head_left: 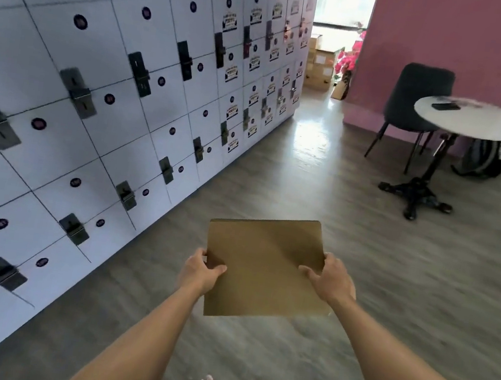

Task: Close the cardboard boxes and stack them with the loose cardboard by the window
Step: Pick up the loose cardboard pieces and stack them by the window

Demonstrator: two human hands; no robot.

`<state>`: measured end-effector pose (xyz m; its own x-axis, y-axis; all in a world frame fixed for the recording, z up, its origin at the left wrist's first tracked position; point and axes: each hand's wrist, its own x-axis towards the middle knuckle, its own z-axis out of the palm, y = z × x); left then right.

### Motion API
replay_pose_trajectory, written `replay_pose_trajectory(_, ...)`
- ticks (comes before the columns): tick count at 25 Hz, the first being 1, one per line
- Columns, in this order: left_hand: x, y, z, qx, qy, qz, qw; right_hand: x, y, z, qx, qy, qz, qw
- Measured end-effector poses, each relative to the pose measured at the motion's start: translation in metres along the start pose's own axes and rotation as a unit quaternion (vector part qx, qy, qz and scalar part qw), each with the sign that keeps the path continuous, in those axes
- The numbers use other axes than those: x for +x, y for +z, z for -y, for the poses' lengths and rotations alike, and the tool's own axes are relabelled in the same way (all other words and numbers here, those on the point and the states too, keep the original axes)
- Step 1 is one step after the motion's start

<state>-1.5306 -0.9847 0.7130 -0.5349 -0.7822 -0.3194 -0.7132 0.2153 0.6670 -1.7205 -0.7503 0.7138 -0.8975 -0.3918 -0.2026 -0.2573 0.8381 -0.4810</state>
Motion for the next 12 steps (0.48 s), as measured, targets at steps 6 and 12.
replay_pose_trajectory(6, 0.158, -0.031, -0.057, -0.029, 0.029, 0.039, 0.998, 0.111, 0.000, 0.081, 0.012, 0.042, -0.032, 0.999)
replay_pose_trajectory(12, 0.266, -0.009, -0.136, 0.010, 0.067, 0.052, 0.996, 0.219, -0.021, 0.095, 0.007, 0.089, -0.061, 0.994)
